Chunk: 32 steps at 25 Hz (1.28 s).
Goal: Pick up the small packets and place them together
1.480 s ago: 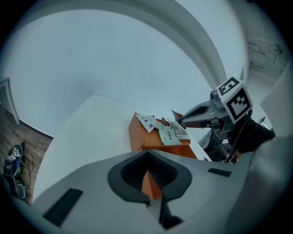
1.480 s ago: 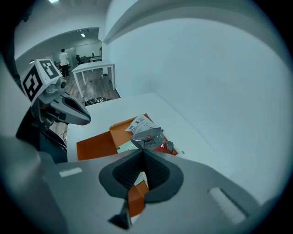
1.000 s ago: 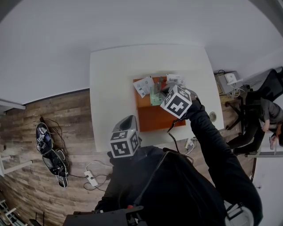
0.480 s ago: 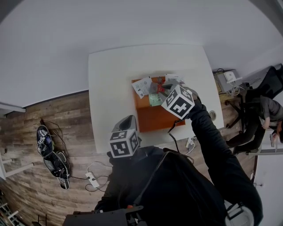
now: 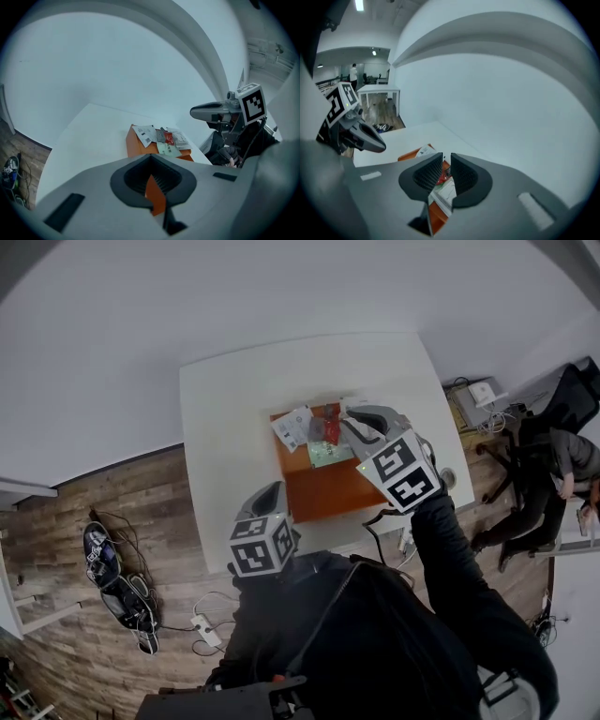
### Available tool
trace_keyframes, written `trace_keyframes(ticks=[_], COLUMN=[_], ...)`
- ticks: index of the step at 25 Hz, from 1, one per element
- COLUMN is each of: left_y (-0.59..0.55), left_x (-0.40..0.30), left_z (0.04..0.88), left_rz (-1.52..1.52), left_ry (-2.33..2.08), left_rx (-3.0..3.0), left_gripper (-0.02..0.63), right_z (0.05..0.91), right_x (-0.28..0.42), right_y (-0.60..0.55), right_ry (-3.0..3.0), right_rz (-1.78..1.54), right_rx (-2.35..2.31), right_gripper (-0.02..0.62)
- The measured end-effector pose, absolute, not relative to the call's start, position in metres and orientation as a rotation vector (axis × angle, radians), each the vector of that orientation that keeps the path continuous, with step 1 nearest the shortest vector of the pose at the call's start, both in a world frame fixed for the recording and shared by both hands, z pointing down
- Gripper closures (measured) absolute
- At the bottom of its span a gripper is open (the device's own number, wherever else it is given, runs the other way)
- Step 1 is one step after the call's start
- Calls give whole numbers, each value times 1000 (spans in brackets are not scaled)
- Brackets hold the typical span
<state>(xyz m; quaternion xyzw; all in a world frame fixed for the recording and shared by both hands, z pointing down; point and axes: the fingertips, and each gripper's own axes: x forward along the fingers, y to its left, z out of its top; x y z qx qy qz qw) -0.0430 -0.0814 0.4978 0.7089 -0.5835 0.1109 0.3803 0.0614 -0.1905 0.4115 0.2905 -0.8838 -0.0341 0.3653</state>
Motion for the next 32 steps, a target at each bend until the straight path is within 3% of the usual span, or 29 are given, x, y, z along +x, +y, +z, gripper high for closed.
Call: trace_keyframes(ticks=[11,20,32], left_y=[-119,-124,-117], left_x=[-38,-23,-20], left_z=[384,319,306], left_rz=[115,118,120], left_ry=[-1608,-1830,-1903], left_rx=[2057,2259,2289], left_gripper=[607,607,607], right_z=[289,266,264], right_x=[93,104,104], right_y=[-166,-146,-141], right_ry=[-2751,-2833,-2820], right_rz=[-23,-69,-106], right_rx=[1208,1290,1275], right_gripper=[594,595,595])
